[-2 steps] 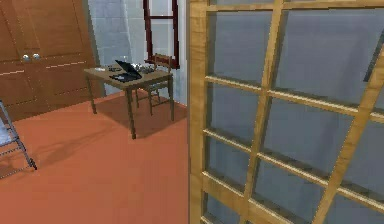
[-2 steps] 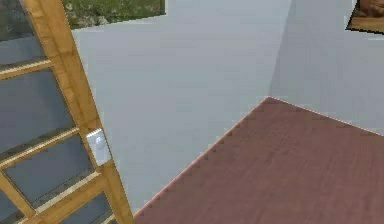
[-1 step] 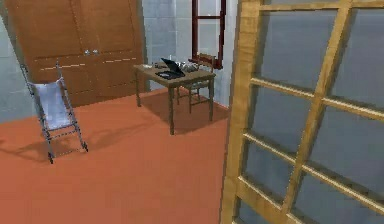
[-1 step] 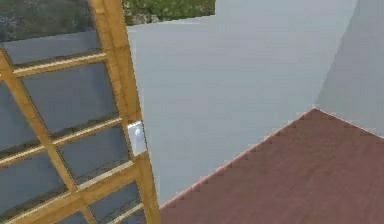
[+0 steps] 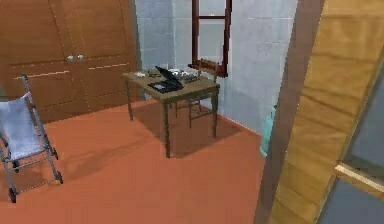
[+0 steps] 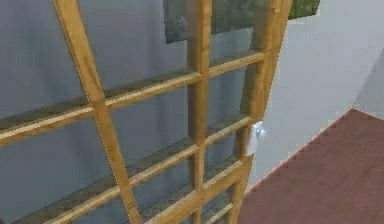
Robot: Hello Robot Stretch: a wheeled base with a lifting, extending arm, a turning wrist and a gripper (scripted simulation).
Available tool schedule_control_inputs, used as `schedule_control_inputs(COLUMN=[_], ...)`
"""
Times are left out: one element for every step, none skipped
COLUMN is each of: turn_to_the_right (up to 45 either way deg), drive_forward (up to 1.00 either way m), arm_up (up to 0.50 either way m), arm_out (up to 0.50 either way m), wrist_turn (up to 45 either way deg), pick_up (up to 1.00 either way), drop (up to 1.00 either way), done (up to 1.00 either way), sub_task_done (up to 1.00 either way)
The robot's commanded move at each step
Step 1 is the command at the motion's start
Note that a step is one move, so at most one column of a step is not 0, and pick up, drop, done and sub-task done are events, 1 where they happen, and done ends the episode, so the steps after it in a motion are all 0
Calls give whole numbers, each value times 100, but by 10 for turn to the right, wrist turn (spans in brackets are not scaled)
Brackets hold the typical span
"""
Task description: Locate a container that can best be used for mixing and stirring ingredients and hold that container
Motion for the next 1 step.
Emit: schedule_control_inputs(turn_to_the_right=[-450], drive_forward=[0], arm_up=[0], arm_out=[0], wrist_turn=[0], pick_up=[0], drop=[0], done=[0], sub_task_done=[0])
